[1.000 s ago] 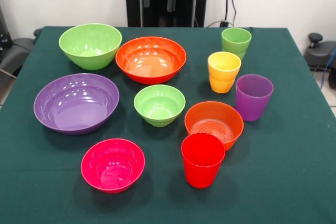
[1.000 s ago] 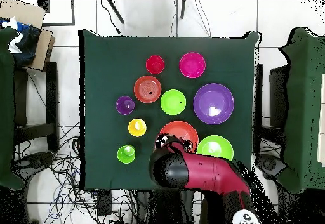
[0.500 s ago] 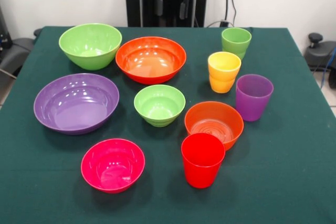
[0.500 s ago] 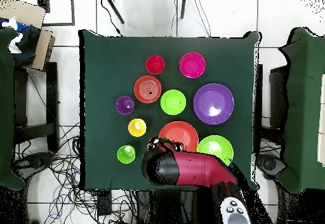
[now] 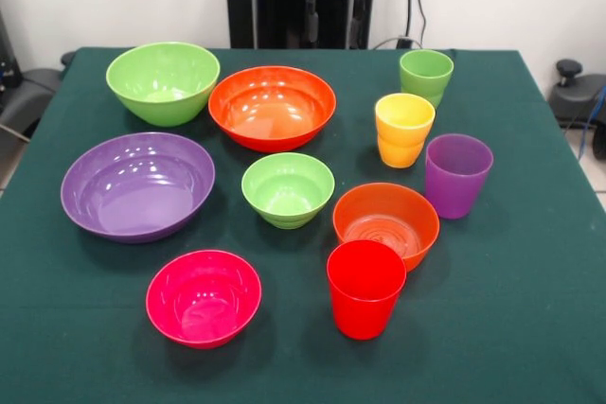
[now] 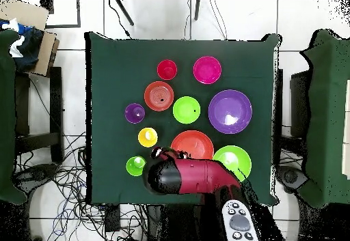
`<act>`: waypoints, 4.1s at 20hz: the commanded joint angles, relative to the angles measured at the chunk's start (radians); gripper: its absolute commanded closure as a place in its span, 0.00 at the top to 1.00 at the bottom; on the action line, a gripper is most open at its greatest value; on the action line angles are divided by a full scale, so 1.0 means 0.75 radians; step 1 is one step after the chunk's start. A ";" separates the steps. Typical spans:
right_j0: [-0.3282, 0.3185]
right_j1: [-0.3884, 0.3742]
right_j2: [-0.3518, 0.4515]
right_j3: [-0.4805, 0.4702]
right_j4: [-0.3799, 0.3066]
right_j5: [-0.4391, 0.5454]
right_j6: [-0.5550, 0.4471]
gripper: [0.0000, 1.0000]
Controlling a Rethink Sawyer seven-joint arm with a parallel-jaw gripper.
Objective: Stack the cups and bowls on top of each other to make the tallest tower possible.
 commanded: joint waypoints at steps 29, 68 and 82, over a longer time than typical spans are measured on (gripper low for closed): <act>0.245 0.150 -0.070 -0.210 0.142 -0.049 0.229 1.00; 0.411 0.360 -0.218 -0.354 0.324 -0.187 0.236 1.00; 0.445 0.332 -0.197 -0.331 0.390 -0.134 0.232 1.00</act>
